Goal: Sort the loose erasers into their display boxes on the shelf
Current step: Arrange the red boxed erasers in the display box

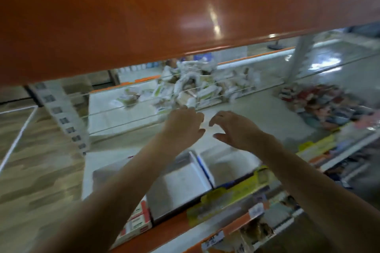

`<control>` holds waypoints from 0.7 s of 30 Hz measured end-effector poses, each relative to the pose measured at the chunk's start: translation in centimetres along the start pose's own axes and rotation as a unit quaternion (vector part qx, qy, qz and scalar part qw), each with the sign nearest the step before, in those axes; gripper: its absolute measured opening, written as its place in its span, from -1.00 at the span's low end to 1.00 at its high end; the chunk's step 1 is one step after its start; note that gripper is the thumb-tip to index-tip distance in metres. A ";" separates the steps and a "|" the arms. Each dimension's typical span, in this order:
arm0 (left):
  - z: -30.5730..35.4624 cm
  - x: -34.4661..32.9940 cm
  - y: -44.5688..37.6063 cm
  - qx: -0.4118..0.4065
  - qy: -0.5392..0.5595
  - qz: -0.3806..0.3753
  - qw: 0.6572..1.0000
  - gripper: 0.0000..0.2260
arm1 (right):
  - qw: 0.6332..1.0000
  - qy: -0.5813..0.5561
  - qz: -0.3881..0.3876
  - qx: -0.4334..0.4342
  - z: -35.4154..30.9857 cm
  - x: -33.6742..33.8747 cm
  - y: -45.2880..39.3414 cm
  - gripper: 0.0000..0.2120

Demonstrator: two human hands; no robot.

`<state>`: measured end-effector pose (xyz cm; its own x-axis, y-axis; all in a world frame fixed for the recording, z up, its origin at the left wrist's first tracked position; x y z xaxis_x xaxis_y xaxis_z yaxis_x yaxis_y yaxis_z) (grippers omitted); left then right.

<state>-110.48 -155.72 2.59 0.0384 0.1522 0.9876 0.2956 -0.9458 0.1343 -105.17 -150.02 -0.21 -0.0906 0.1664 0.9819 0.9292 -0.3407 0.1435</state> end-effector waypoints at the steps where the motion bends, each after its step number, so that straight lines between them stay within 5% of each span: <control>1: 1.8 0.3 -1.5 -0.016 0.002 0.002 1.000 -0.66 | 1.000 -0.002 0.000 -0.028 2.6 0.3 0.7 -0.65; 8: 15.4 1.8 -12.0 -0.104 0.042 -0.015 0.994 -0.58 | 0.983 -0.020 0.000 -0.184 20.4 0.2 7.4 -0.60; 15: 27.3 1.9 -20.1 -0.146 0.067 -0.043 0.986 -0.55 | 0.973 -0.081 0.016 -0.215 33.3 -0.3 12.4 -0.68; 21: 30.8 2.1 -26.6 -0.102 0.052 -0.039 0.993 -0.55 | 0.967 -0.080 0.030 -0.241 41.6 0.6 14.1 -0.63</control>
<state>-88.87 -121.36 -1.40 -0.0794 0.2061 0.9753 0.0944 -0.9724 0.2132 -77.21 -116.27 -2.78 0.0507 0.2611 0.9640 0.6519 -0.7399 0.1661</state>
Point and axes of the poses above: each hand's wrist, its own y-axis away from the middle knuckle, its own x-axis out of the back of the hand, z = x × y, the point moved 10 cm from there along -y, towards the middle knuckle, and after that the axes turned 13 degrees about -z, right-handed, at the moved point
